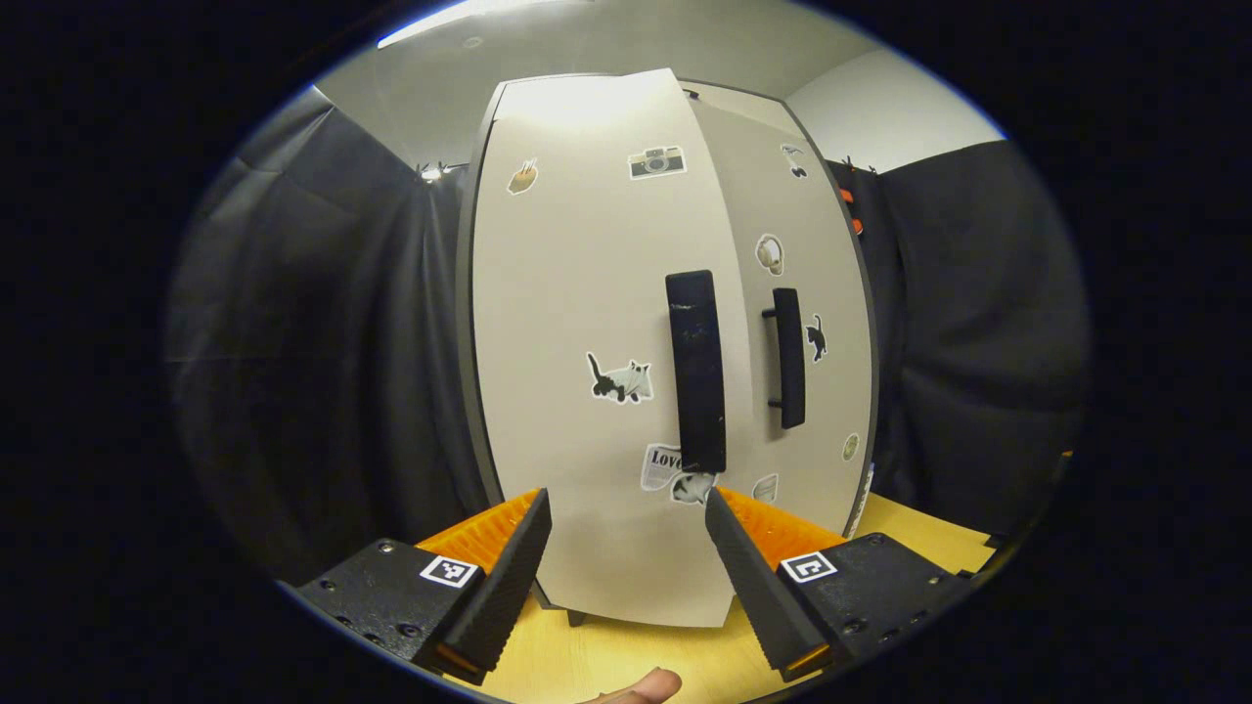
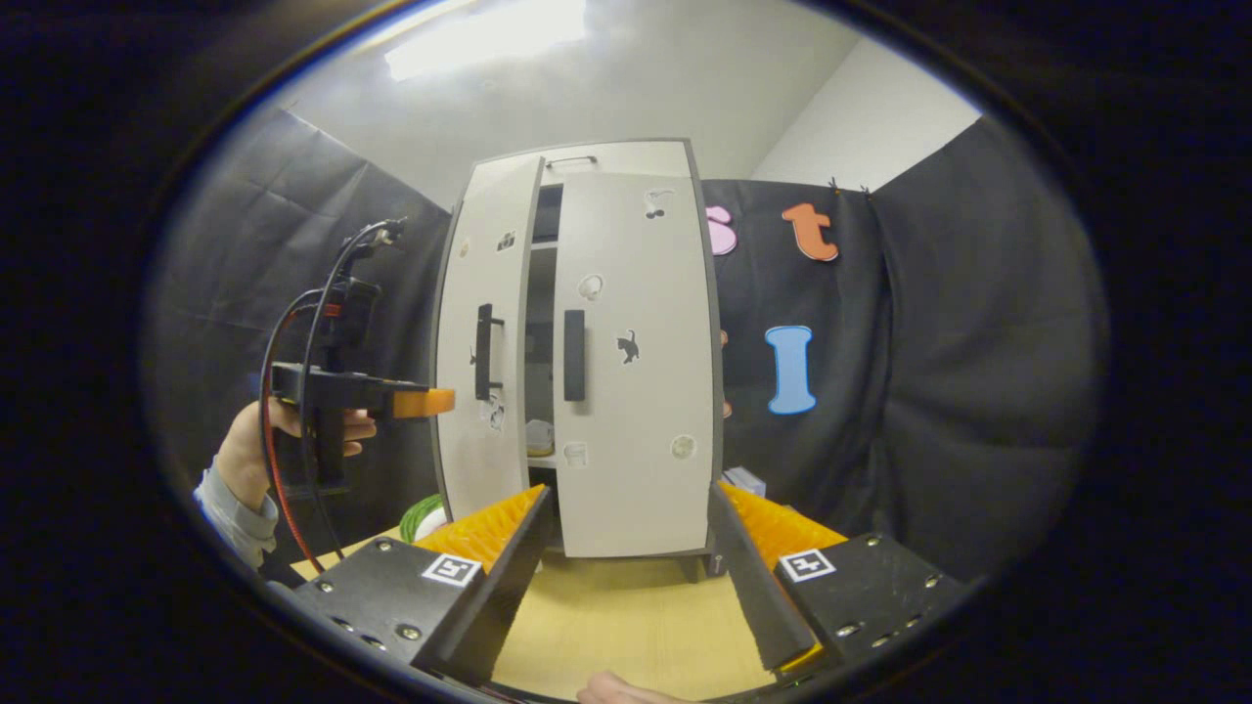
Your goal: Grab one shoe with the right hand and put it into the shoe cabinet, grab the other shoe with the left hand and put it into the shoe cabinet; then close the right door with the right hand and the left door with the left hand.
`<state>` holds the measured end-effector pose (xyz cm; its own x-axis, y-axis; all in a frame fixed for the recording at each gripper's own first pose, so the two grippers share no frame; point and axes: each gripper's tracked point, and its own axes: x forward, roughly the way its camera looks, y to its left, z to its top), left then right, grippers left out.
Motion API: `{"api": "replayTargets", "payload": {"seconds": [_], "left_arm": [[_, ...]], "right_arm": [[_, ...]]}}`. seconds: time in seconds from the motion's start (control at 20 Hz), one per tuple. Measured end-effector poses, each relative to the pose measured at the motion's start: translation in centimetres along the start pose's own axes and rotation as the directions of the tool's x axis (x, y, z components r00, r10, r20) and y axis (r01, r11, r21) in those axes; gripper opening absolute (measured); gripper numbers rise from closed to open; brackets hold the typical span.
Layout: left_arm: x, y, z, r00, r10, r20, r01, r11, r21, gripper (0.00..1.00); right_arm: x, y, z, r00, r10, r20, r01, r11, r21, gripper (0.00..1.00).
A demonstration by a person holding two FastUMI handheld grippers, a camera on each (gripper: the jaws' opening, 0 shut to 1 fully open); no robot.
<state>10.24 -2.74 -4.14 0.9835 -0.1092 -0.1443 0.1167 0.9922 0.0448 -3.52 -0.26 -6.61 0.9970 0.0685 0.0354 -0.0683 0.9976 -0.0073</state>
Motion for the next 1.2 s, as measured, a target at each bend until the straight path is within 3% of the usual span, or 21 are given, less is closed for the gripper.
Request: {"api": "replayTargets", "payload": {"seconds": [0.65,1.05,1.2], "left_arm": [[-7.2,2.1,-0.1,0.997,0.07,0.045,-0.067,0.996,-0.062,0.97],[-12.3,0.5,-2.0,0.999,0.047,0.023,-0.046,0.998,-0.037,0.96],[-13.9,-0.3,-2.8,1.0,0.018,0.013,-0.017,0.997,-0.075,0.96]], "right_arm": [[2.9,-1.7,-1.6,0.997,-0.055,-0.047,0.056,0.998,0.019,0.95],[2.9,-1.4,-1.0,0.998,-0.051,-0.042,0.052,0.998,0.021,0.93],[2.8,-1.3,-0.6,0.998,-0.05,-0.037,0.05,0.999,0.011,0.95]]}}
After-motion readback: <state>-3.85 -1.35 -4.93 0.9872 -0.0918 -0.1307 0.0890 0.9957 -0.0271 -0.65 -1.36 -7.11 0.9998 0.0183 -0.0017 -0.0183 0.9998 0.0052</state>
